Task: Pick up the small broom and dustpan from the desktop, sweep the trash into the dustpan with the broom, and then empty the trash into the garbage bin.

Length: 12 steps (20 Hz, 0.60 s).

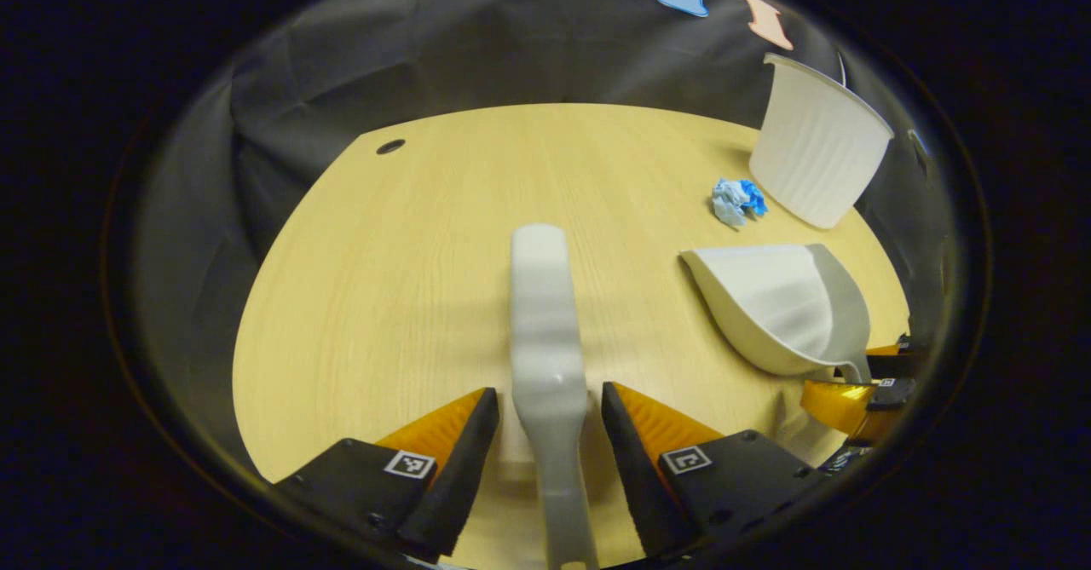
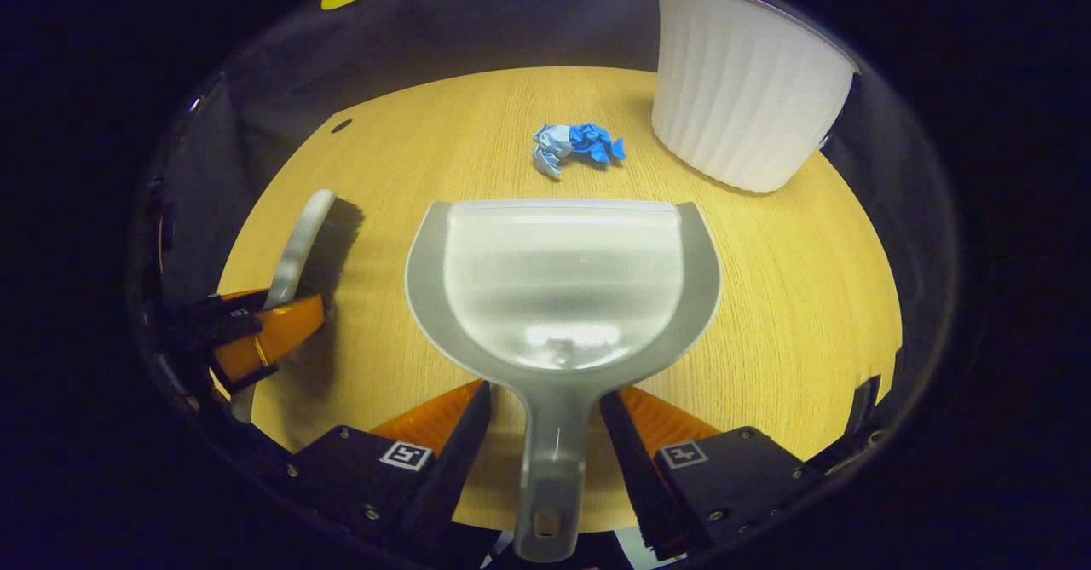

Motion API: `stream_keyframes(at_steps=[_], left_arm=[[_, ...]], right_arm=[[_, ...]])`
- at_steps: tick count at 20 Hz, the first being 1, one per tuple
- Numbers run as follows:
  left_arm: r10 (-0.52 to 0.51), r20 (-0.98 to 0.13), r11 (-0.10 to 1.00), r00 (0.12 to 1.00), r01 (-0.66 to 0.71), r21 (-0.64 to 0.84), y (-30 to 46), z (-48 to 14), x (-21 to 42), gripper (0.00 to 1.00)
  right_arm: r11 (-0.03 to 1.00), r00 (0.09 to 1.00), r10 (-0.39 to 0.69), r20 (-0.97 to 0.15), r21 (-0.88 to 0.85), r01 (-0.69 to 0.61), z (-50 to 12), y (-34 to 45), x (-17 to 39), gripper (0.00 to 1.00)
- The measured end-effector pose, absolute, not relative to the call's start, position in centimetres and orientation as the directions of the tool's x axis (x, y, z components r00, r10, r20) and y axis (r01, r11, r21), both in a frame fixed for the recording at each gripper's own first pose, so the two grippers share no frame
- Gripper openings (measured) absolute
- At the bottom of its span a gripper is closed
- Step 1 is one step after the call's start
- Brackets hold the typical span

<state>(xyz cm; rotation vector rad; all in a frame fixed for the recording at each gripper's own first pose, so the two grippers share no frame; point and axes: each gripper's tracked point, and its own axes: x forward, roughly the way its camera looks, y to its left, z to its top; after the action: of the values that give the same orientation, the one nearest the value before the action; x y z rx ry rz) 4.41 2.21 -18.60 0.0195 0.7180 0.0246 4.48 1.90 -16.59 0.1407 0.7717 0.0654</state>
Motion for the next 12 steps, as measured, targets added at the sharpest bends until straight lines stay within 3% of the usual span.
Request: stream_keyframes(at_steps=[2,4,6,7,8,12], left_arm=[[0.033,-0.661,0.999,0.750,-0.017,0.031,2.2,-18.7,4.6,0.69],[0.040,-0.665,0.999,0.746,-0.016,0.042,2.4,-18.9,4.9,0.64],[0.044,-0.668,0.999,0.743,-0.019,0.045,2.3,-19.0,5.1,0.60],[0.043,-0.670,0.999,0.741,-0.017,0.046,2.3,-19.1,5.2,0.55],[0.043,-0.672,0.999,0.739,-0.014,0.049,2.2,-19.1,5.2,0.55],[0.040,-0.670,0.998,0.742,0.000,0.059,1.9,-19.0,5.6,0.50]], right_arm=[[0.990,0.710,0.099,-0.697,0.138,-0.003,-16.8,1.5,4.5,0.81],[0.990,0.712,0.107,-0.694,0.144,-0.008,-16.9,1.4,4.5,0.61],[0.991,0.718,0.095,-0.689,0.134,-0.003,-16.8,1.0,4.6,0.60],[0.992,0.723,0.089,-0.685,0.124,-0.004,-16.9,1.0,4.6,0.45],[0.993,0.720,0.096,-0.688,0.120,-0.017,-17.0,1.0,4.5,0.38],[0.993,0.724,0.102,-0.682,0.117,-0.030,-16.9,0.8,4.3,0.35]])
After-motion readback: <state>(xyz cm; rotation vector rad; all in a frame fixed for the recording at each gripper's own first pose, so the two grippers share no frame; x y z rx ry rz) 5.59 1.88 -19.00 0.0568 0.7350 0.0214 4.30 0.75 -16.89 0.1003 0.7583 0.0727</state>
